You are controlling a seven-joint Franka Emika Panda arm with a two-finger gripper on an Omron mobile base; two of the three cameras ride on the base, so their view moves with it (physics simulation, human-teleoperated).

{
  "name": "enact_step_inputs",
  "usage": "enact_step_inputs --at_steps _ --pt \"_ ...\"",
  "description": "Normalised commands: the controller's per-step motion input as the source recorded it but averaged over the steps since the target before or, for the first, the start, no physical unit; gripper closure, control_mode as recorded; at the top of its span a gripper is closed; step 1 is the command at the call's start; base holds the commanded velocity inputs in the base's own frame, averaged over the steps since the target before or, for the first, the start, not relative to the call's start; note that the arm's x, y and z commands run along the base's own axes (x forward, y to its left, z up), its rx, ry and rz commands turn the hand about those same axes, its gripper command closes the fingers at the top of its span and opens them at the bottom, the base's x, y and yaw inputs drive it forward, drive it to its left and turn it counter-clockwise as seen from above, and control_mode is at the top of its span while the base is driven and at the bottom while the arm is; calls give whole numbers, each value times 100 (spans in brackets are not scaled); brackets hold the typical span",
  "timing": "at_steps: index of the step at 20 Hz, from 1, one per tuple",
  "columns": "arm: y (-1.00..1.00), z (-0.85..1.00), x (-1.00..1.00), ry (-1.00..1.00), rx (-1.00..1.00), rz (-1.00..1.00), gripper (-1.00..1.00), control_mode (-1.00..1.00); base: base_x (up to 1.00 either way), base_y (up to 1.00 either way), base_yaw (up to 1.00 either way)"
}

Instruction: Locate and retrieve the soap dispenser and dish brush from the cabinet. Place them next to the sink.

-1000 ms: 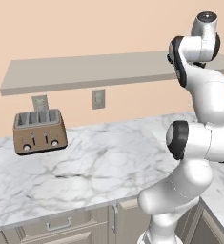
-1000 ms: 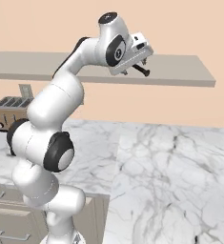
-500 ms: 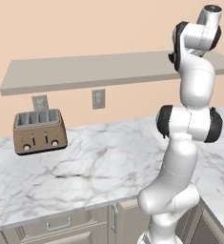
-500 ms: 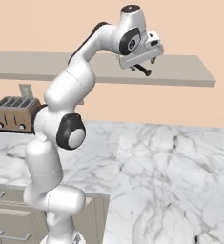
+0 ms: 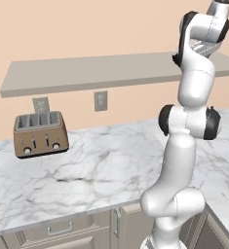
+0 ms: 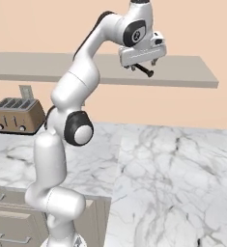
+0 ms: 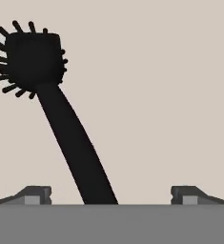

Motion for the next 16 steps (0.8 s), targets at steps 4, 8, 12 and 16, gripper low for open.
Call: enact_step_inputs --at_steps 4,8,12,16 --pt "43 -49 -37 0 0 -1 -100 -100 0 0 0" --pt "5 -74 -19 0 0 0 -100 -100 0 0 0" --pt "0 -63 -1 -2 0 6 -100 -100 0 0 0" --pt "9 -45 0 -3 0 9 -100 -100 0 0 0"
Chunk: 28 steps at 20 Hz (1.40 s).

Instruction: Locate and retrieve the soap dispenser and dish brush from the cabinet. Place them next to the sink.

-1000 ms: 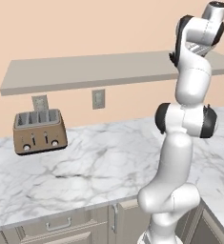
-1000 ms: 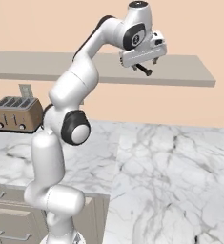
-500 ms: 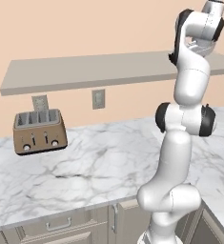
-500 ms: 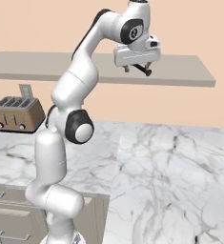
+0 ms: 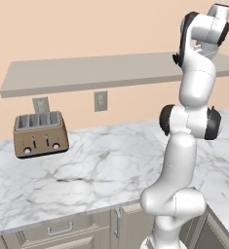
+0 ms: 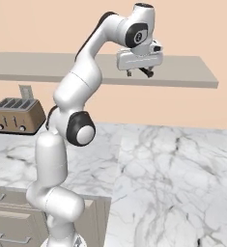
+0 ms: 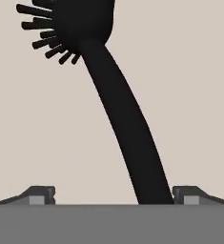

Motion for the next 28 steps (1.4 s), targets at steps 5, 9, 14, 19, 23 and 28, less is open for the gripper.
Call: enact_step_inputs --at_steps 5,9,14,19,23,28 --pt "36 -37 -1 -3 0 15 100 -100 0 0 0" --pt "45 -28 -19 2 0 2 100 -100 0 0 0" --pt "43 -3 -31 2 -7 -15 100 -100 0 0 0" --pt "5 -4 -55 0 -4 -27 100 -100 0 0 0" --pt "1 -9 -68 0 -6 -24 100 -100 0 0 0" --pt "30 -9 -75 0 -9 -17 100 -100 0 0 0"
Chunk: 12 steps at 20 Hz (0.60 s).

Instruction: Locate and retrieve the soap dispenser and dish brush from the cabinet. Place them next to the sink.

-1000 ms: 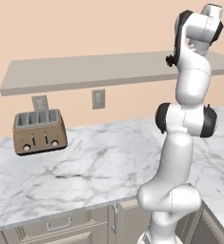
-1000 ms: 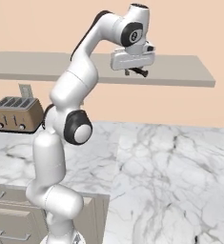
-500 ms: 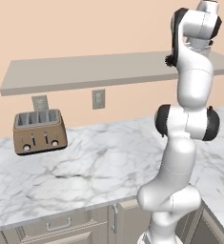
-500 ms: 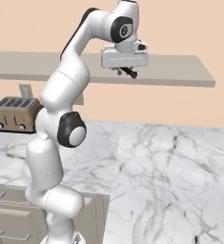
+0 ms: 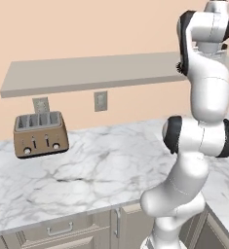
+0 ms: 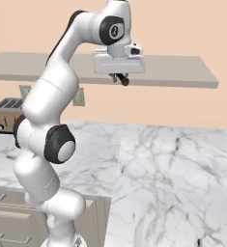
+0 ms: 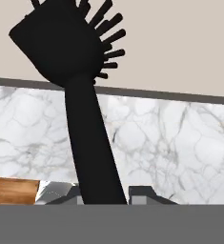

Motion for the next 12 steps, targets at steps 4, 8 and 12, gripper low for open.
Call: enact_step_inputs --at_steps 4,8,12 --pt "39 -12 -100 0 -4 -13 100 -100 0 0 0" --pt "38 -8 -100 0 -3 -10 100 -100 0 0 0" --pt "32 -15 -100 -2 -1 -5 100 -100 0 0 0"
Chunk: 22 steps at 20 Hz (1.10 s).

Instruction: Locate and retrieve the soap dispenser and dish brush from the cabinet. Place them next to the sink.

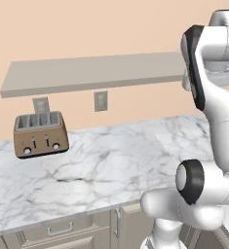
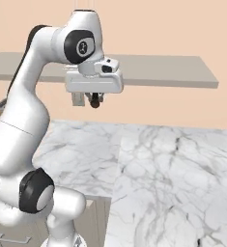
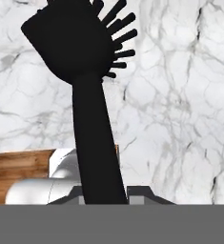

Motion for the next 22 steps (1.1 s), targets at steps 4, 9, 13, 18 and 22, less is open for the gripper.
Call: enact_step_inputs --at_steps 4,9,13,18,22 --pt "20 -32 -100 -3 0 10 100 -100 0 0 0" --pt "25 -32 -74 4 0 11 100 -100 0 0 0" --pt "30 -24 -53 9 0 10 100 -100 0 0 0" --pt "20 -11 -27 4 0 5 100 100 -7 5 0" --pt "0 0 0 0 0 0 100 100 -55 56 0"
